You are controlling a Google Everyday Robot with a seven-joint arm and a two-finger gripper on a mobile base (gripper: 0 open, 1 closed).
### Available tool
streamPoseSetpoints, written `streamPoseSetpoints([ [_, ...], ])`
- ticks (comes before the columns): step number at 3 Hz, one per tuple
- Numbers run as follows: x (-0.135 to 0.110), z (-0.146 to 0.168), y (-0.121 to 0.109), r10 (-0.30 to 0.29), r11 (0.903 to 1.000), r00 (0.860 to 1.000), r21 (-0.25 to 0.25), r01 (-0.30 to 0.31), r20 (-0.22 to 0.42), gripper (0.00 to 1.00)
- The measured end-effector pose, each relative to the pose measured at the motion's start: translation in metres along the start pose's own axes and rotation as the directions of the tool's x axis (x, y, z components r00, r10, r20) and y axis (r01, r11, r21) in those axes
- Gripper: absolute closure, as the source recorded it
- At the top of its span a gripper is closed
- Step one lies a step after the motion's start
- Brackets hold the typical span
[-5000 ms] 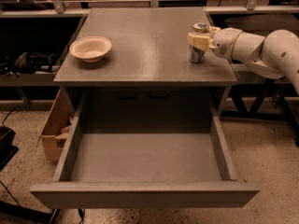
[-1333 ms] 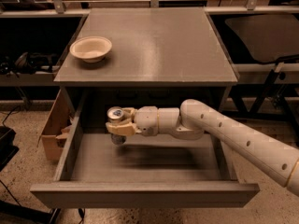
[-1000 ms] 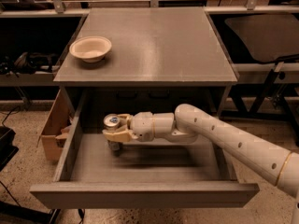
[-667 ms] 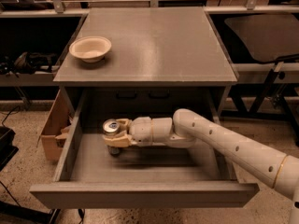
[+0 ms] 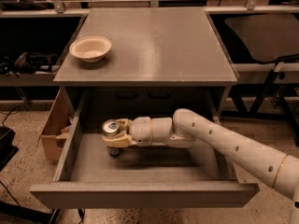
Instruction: Place redbull can into top drawer
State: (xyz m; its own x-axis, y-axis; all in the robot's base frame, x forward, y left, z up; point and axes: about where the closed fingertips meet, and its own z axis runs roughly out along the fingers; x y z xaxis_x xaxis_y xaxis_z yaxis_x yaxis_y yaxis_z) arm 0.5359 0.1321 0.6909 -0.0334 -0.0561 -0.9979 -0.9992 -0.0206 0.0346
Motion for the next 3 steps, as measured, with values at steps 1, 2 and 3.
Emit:
streamPoseSetpoints([
  [1, 0.0000, 0.0000, 0.0000, 0.000, 1.0000, 1.000, 0.000, 0.000, 0.000, 0.28],
  [2, 0.0000, 0.0001, 0.0000, 0.000, 1.0000, 1.000, 0.000, 0.000, 0.000, 0.05],
  [3, -0.0007, 0.0004, 0.0006, 0.001, 1.0000, 1.000, -0.005, -0.001, 0.007, 0.00],
])
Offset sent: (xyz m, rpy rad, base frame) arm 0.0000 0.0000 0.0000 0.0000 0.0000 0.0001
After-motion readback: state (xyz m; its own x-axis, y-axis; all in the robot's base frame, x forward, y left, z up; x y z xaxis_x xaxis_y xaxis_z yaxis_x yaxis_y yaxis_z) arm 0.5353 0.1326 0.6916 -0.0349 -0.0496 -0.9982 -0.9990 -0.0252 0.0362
